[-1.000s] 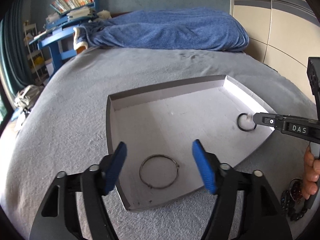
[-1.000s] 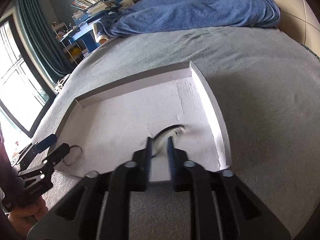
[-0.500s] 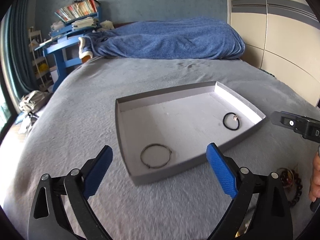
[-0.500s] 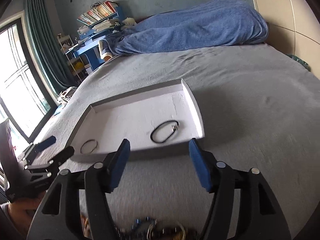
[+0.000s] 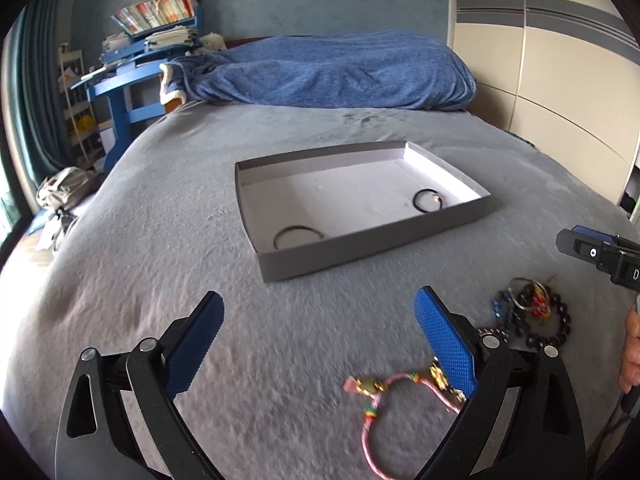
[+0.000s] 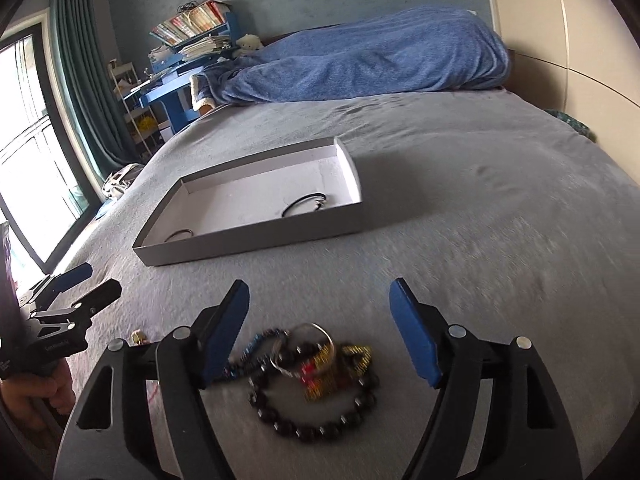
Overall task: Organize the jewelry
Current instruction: 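Move both tools back over the jewelry row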
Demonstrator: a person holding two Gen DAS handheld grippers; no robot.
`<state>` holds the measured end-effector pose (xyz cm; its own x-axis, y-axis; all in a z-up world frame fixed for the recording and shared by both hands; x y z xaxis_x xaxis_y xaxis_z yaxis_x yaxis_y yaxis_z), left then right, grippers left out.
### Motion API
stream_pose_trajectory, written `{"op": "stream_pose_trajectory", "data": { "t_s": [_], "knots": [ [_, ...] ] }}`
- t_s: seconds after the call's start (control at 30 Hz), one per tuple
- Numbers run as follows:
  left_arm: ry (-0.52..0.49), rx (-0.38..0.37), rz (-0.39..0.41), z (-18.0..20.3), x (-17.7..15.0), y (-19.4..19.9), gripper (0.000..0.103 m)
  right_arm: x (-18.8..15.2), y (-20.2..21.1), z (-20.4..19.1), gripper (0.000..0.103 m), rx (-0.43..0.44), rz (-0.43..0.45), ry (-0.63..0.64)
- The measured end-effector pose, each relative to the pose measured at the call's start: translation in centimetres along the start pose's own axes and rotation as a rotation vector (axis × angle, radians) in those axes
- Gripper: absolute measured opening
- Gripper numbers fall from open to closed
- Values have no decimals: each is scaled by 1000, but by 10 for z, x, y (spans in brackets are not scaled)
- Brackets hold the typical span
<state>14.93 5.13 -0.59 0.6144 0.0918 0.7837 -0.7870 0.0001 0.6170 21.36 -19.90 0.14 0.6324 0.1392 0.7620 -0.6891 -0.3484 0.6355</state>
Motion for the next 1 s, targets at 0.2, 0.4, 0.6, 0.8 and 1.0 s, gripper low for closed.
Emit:
{"op": "stream_pose_trajectory", "data": {
  "t_s": [0.2, 0.4, 0.6, 0.8, 1.0],
  "knots": [
    [-18, -8, -3, 7, -12, 11, 95, -12, 14, 10, 75, -32, 20, -30],
    [-21, -17, -4, 9, -21, 22, 95, -20, 22, 23, 76, -66, 25, -65],
    [-35, -59, -24, 16, -29, 25, 95, -30, 23, 26, 76, -78, 2, -65],
    [-95, -100, -58, 33, -39, 23, 95, -37, 23, 33, 76, -84, -11, -76],
    [-167, -154, -75, 54, -46, 20, 94, -39, 23, 36, 76, -80, -14, -91]
  ]
}}
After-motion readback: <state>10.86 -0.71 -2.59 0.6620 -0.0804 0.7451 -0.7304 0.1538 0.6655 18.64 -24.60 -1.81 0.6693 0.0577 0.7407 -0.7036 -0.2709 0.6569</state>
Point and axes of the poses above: each gripper's, at about its wrist camera, not at the fingertips, and y roughly against the way its jaws point, z to its right, x to its top, the point moved 3 cm from there along -y, roughly the way its jaws point, and after that the axes turned 5 degrees about y, right-handed, at the moved point
